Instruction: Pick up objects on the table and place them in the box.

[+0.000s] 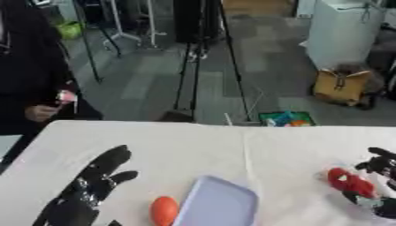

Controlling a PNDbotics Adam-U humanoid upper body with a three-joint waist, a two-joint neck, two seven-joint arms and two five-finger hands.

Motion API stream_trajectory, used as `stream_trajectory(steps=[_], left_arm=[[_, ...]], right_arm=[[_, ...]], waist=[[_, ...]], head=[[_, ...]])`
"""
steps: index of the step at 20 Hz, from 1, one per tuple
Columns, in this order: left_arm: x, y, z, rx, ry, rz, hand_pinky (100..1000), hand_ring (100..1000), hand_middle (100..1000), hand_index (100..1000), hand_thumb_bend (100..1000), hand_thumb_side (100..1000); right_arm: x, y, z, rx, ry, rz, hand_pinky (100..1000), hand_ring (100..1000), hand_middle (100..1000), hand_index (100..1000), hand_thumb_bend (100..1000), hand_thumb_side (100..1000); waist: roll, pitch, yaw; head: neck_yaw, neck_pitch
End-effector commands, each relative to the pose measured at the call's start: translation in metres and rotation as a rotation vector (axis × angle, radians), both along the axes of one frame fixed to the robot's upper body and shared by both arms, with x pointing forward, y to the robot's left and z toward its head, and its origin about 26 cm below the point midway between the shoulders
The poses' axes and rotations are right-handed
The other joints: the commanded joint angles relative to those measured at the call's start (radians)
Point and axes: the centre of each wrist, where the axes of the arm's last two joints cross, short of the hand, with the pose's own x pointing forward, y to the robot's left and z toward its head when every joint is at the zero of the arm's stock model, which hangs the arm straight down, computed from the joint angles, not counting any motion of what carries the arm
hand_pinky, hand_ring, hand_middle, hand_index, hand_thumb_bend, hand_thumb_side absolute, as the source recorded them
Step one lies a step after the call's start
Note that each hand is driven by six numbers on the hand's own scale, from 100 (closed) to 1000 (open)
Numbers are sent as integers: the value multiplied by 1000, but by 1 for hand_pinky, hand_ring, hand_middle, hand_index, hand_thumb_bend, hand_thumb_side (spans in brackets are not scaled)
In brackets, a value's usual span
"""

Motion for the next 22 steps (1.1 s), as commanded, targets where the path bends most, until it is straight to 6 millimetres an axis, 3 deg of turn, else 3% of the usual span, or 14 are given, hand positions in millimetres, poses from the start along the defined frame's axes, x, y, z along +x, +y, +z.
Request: stream_trajectory(steps=[1, 13, 16, 22], left_arm=[[-1, 0, 8, 14, -28, -9, 893, 1000, 959, 925, 135, 1000], [-1, 0, 8, 14, -29, -12, 892, 1000, 959, 924, 134, 1000], [-1, 0, 8, 15, -29, -11, 892, 1000, 959, 924, 134, 1000], [-1, 0, 8, 15, -28, -12, 887, 1000, 958, 924, 133, 1000]], right_arm=[[-2, -12, 20, -29, -43, -21, 864, 975, 619, 811, 521, 975], [-3, -12, 19, -35, -39, -18, 863, 970, 597, 812, 530, 957], [-4, -13, 18, -39, -30, -22, 862, 957, 548, 804, 528, 906], [-4, -14, 17, -54, -10, -32, 861, 953, 534, 798, 506, 784]], waist=[[-2, -15, -1], [0, -13, -5], [0, -14, -6], [1, -14, -7]], head=[[0, -10], [2, -10], [3, -12], [5, -13]])
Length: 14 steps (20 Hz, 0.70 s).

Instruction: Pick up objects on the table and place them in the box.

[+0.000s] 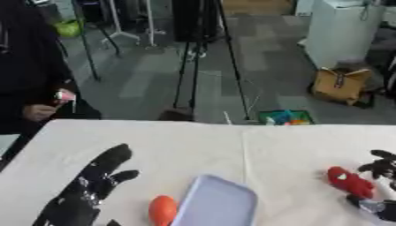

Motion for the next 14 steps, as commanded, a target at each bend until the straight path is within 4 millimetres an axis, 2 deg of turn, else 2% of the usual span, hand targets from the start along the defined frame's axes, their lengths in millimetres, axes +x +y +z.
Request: stream_trajectory(steps=[1, 4, 9, 14], left_arm=[[-2, 0, 6, 14, -23, -10, 887, 1000, 958, 924, 133, 1000], [-2, 1, 6, 16, -23, -10, 886, 1000, 958, 923, 132, 1000], [-2, 0, 6, 18, -23, -11, 885, 1000, 958, 924, 131, 1000], [-2, 0, 6, 19, -22, -12, 885, 1000, 958, 924, 132, 1000]], right_arm=[[-2, -10, 19, -42, -29, -23, 861, 952, 530, 796, 500, 770], [-3, -11, 19, -46, -25, -29, 859, 947, 515, 787, 475, 718], [-3, -11, 20, -44, -29, -37, 856, 939, 491, 767, 418, 684], [-4, -11, 20, -44, -34, -43, 854, 932, 470, 752, 398, 671]], waist=[[0, -19, -2], [1, -19, -2], [2, -18, -1], [1, -18, -2]], head=[[4, -12], [4, -12], [4, -14], [5, -16]])
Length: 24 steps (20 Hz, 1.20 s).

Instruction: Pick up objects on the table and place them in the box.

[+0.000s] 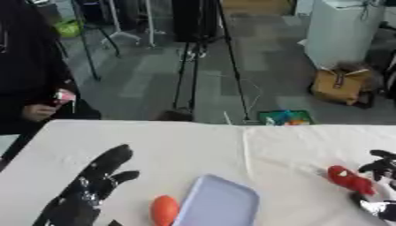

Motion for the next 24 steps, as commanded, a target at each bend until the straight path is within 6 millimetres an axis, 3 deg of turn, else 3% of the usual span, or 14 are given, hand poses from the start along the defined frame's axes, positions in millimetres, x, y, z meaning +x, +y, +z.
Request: stream_trajectory(steps=[1, 24], left_arm=[[-2, 0, 6, 13, -22, -8, 884, 1000, 958, 924, 132, 1000], [-1, 0, 7, 21, -21, -14, 883, 1000, 959, 924, 133, 1000]], right_arm=[[-3, -13, 17, -38, -35, -33, 852, 928, 447, 744, 383, 662], [-5, -13, 21, -15, -83, -23, 843, 901, 368, 689, 270, 668]], waist=[[-2, -19, -1], [-5, -18, -4]], head=[[5, -15], [9, -16]])
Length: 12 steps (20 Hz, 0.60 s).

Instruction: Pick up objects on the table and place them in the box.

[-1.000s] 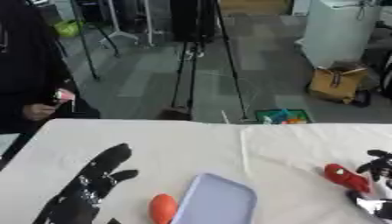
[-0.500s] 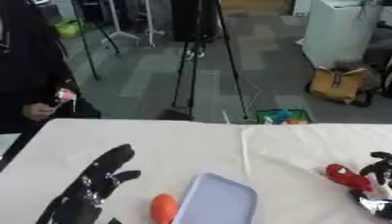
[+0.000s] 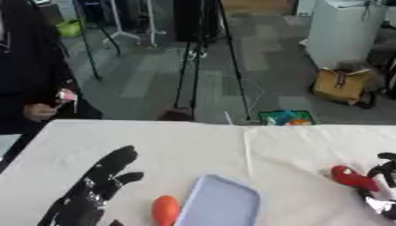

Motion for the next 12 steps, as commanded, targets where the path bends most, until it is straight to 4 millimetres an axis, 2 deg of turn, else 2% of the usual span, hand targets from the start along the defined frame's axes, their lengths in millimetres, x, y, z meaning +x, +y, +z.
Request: stream_trajectory(steps=[1, 12], left_arm=[[-1, 1, 7, 13, -25, -7, 883, 1000, 959, 924, 133, 1000], [-1, 1, 7, 17, -24, -8, 883, 1000, 960, 924, 132, 1000]], right_arm=[[-3, -10, 20, -16, -48, -10, 843, 896, 361, 684, 253, 665], [-4, -10, 22, -6, -74, -11, 836, 877, 323, 656, 189, 651]], waist=[[-2, -18, -2], [-3, -17, -2]], head=[[2, -16], [2, -19]])
